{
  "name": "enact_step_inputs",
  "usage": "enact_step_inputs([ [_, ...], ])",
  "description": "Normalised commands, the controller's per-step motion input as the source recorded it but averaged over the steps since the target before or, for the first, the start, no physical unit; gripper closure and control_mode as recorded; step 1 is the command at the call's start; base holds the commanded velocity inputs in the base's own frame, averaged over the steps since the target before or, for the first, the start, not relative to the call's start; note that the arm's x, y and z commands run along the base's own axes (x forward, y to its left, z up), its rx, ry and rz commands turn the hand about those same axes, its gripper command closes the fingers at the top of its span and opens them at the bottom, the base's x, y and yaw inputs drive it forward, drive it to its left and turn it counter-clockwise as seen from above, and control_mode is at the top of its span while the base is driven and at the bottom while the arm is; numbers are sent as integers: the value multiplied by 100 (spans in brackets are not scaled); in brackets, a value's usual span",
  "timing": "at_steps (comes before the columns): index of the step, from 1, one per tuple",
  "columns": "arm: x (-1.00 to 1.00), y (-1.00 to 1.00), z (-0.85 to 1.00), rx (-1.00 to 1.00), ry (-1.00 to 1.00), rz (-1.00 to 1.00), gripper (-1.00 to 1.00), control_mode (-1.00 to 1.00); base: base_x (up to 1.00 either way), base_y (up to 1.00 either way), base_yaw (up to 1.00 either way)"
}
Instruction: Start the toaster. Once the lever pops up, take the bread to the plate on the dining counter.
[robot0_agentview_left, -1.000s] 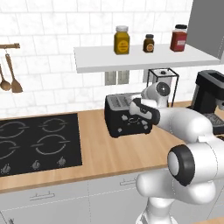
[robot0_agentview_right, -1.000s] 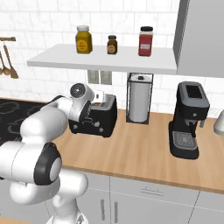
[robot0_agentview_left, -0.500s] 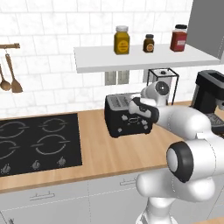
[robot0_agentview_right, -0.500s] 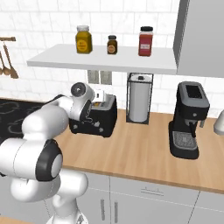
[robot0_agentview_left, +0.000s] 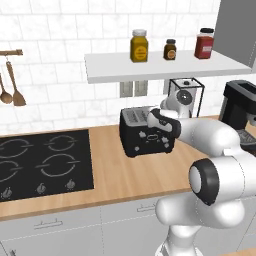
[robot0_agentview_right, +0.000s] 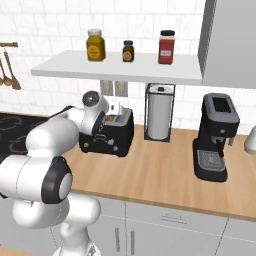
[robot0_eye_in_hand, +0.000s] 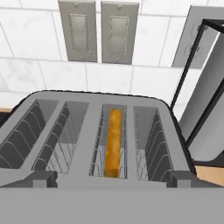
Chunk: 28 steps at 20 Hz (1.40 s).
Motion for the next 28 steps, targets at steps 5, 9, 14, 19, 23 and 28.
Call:
enact_step_inputs([
  [5,1,0,4,0,4,0,-100,-100,0,0,0],
  [9,0,0,1,0,2,0,-100,-100,0,0,0],
  [14,0,0,0,0,0,0,-100,-100,0,0,0],
  [19,0,0,0,0,0,0,-100,-100,0,0,0],
  [23,0,0,0,0,0,0,-100,-100,0,0,0],
  [28,0,0,0,0,0,0,-100,-100,0,0,0],
])
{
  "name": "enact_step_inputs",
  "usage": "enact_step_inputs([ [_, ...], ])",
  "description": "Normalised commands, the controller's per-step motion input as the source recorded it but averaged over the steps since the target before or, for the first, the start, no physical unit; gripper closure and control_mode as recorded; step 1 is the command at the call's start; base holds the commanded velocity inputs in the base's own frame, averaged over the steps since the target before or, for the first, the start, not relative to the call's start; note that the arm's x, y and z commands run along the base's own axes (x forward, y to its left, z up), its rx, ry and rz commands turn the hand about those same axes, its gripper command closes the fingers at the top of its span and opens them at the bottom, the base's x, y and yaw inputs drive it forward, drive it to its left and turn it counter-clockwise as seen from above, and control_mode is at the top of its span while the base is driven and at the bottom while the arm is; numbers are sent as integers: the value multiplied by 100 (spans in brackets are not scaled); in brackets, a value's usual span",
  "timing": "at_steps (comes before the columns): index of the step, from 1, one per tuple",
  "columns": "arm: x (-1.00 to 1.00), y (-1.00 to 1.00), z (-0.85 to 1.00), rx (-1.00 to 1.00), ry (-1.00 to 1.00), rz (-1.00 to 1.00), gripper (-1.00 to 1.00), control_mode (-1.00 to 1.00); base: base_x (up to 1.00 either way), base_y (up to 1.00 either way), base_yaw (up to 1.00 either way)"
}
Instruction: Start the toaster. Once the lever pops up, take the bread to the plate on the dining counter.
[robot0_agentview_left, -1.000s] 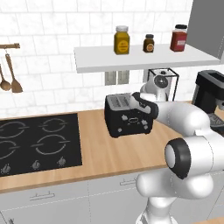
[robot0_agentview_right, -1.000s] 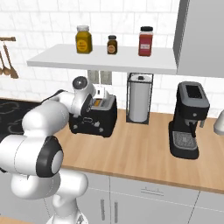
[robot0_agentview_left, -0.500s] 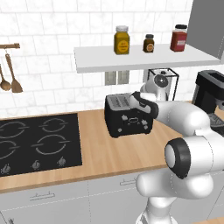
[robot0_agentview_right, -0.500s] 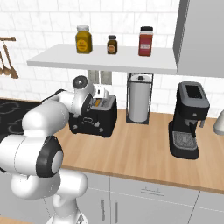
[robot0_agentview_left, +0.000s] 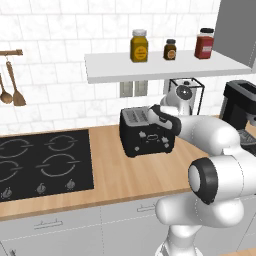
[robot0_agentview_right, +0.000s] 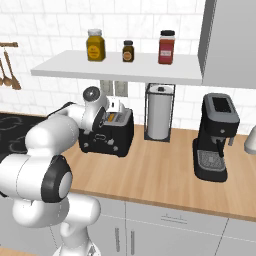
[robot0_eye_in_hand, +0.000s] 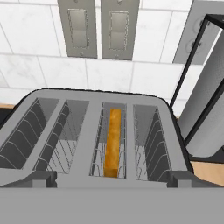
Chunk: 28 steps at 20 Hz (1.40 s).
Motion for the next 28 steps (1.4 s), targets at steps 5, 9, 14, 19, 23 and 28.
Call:
enact_step_inputs([
  [5,0,0,0,0,0,0,-100,-100,0,0,0],
  [9,0,0,0,0,0,0,-100,-100,0,0,0],
  [14,0,0,0,0,0,0,-100,-100,0,0,0],
  [19,0,0,0,0,0,0,-100,-100,0,0,0],
  [23,0,0,0,0,0,0,-100,-100,0,0,0],
  [28,0,0,0,0,0,0,-100,-100,0,0,0],
])
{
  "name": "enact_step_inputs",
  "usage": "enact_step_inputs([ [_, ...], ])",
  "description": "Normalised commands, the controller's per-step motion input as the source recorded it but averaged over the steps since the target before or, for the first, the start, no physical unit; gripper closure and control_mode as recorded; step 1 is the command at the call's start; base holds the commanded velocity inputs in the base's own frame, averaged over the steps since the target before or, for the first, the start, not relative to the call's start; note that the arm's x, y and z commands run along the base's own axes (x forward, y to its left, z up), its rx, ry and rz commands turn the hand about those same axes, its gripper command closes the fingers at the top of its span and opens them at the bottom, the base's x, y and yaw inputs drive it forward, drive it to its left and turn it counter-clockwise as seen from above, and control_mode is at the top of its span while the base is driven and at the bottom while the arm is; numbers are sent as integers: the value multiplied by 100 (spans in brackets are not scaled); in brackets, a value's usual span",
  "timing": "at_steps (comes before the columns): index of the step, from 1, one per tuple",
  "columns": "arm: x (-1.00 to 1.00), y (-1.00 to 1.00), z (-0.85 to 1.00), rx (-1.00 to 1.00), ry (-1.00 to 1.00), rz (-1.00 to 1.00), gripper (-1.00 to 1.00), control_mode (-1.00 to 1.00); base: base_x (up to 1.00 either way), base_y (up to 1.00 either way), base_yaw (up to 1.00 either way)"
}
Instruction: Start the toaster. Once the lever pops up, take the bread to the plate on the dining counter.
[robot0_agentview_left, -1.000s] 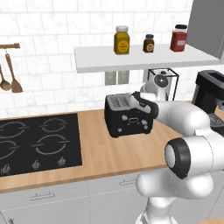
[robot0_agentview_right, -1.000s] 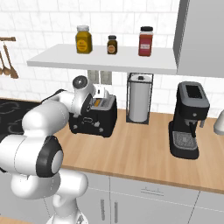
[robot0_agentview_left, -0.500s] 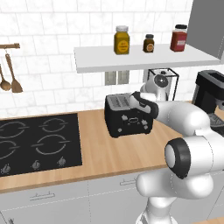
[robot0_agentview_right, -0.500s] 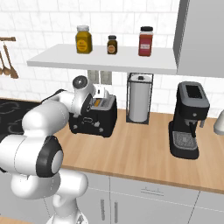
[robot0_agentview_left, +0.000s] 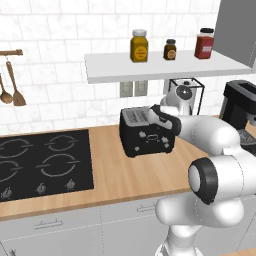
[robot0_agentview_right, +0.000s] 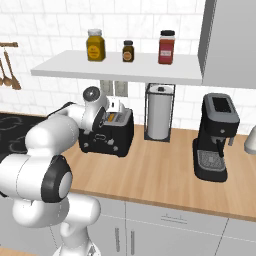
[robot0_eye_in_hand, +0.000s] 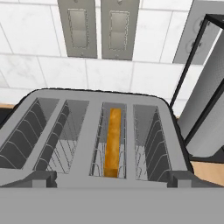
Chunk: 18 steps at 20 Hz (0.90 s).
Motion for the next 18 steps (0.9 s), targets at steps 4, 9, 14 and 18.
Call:
enact_step_inputs([
  [4,0,0,0,0,0,0,-100,-100,0,0,0],
  [9,0,0,0,0,0,0,-100,-100,0,0,0],
  [14,0,0,0,0,0,0,-100,-100,0,0,0],
  [18,0,0,0,0,0,0,-100,-100,0,0,0],
])
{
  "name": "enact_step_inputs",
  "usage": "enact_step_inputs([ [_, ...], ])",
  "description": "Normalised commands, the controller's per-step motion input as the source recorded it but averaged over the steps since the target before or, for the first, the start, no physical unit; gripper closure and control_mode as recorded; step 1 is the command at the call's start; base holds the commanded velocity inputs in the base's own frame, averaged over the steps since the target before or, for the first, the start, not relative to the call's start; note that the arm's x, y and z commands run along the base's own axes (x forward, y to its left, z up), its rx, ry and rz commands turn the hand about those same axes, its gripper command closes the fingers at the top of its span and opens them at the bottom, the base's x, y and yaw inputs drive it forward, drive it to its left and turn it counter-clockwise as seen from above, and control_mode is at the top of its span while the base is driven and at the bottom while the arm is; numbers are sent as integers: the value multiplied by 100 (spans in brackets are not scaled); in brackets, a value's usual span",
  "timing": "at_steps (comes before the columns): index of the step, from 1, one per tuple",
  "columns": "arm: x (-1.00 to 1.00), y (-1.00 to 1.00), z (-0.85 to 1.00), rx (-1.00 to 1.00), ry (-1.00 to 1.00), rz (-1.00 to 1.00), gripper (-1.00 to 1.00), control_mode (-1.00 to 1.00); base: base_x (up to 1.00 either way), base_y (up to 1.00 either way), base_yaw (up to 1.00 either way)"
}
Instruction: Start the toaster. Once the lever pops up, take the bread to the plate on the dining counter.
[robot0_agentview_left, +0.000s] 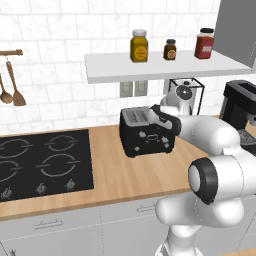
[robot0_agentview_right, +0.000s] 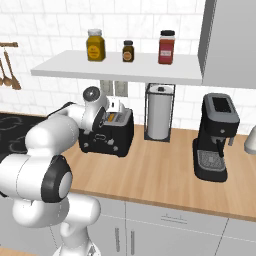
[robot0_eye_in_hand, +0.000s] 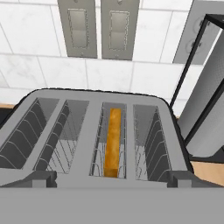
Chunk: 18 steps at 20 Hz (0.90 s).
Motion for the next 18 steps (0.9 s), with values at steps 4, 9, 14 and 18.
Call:
enact_step_inputs([
  [4,0,0,0,0,0,0,-100,-100,0,0,0],
  [9,0,0,0,0,0,0,-100,-100,0,0,0],
  [14,0,0,0,0,0,0,-100,-100,0,0,0],
  [18,0,0,0,0,0,0,-100,-100,0,0,0],
])
